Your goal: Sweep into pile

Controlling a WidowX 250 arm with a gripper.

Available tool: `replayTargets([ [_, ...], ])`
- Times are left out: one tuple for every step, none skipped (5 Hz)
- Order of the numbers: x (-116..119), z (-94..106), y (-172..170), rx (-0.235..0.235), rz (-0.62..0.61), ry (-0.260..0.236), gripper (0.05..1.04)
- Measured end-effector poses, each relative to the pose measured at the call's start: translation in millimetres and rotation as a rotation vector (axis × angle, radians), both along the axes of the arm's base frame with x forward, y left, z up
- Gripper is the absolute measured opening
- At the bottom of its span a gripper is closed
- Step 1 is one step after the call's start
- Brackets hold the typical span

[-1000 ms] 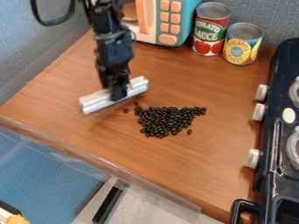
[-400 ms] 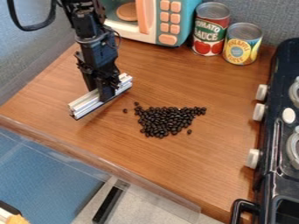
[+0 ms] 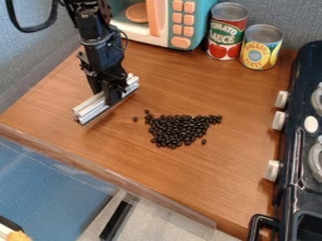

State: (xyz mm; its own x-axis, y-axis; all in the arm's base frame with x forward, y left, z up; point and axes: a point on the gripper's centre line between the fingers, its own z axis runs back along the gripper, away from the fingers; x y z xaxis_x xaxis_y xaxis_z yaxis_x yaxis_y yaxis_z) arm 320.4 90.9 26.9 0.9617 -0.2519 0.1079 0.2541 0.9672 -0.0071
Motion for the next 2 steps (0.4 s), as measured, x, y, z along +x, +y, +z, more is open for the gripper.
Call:
replayTargets([
  [-1.9,-7.2,-2.6,0.005,-0.006,0.018,0.367],
  [-4.4,-11.8,-10.1,-0.003,-0.002,0.029,0.367],
])
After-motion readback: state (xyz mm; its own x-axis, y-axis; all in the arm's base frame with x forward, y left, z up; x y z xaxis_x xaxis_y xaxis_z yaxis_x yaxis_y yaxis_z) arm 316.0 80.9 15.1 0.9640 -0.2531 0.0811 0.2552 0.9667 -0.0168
